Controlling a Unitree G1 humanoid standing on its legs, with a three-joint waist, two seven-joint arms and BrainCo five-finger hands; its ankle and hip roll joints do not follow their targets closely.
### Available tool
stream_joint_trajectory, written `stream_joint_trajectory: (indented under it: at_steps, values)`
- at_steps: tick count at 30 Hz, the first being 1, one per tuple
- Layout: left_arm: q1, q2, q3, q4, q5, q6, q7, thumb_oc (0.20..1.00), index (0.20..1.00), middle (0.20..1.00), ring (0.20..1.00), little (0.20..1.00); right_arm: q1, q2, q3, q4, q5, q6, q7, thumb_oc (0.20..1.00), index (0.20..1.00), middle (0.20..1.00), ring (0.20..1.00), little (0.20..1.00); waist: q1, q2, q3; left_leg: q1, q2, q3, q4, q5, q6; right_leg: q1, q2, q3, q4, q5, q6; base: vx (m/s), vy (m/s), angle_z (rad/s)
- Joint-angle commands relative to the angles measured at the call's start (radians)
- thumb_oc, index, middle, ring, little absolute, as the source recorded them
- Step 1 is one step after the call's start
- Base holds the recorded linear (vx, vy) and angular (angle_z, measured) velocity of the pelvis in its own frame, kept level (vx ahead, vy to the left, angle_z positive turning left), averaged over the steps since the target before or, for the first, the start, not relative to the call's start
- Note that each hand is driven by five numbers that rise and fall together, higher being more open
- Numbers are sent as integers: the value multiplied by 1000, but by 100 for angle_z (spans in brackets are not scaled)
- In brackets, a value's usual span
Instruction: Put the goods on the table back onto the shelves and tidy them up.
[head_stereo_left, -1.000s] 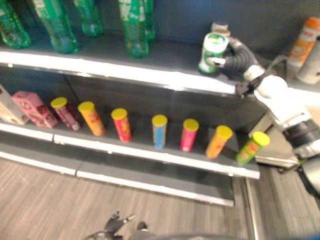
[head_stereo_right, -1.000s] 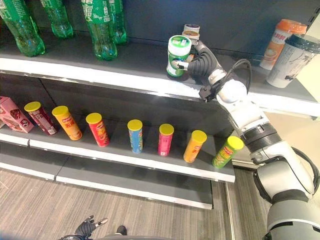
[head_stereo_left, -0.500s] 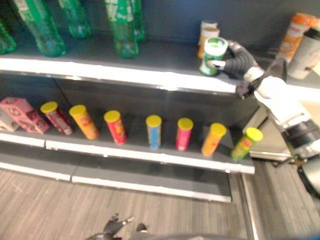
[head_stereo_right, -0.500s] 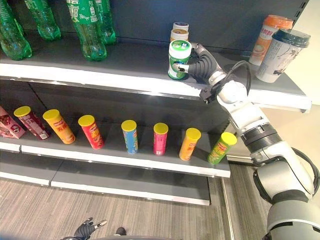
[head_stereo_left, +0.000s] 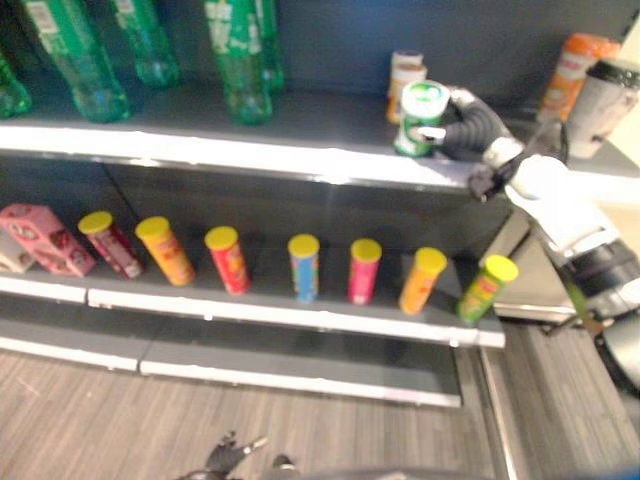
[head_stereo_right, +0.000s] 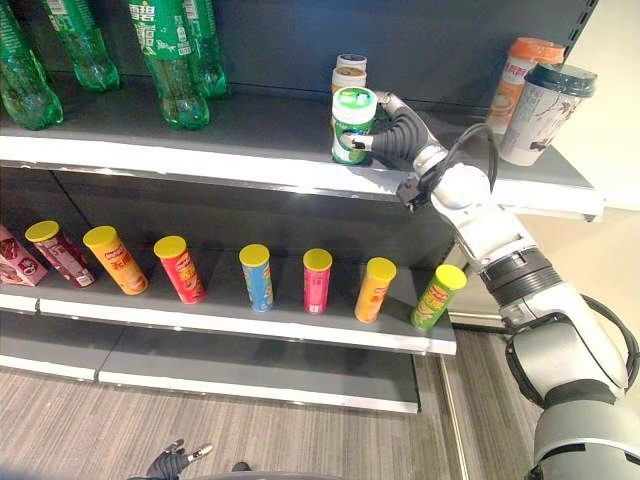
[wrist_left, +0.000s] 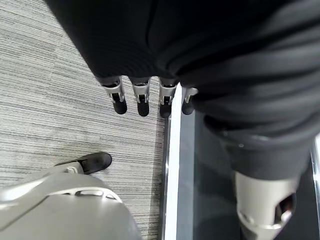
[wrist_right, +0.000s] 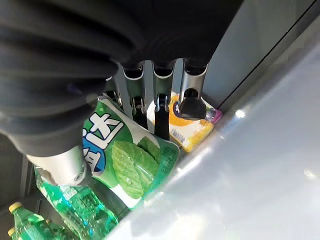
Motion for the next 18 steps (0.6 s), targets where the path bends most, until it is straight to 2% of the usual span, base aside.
stream_joint_trajectory:
  at_steps: [1,18]
  values:
    - [-62,20,9,64,41,-19,19,1000,1000,1000,1000,1000,-63,-36,20,-24,20,-36,-5,200,200,200,200,200,22,-19,11,78,55,93,39,-108,-76,1,-43,-53,39,-67,26,0,0,0]
    - [-61,23,15,74,26,-18,26,1000,1000,1000,1000,1000,-102,21,28,80,-9,-18,-17,200,200,200,200,200,43,-22,11,75,47,77,32,-105,-73,4,-51,-71,42,-63,26,0,0,0]
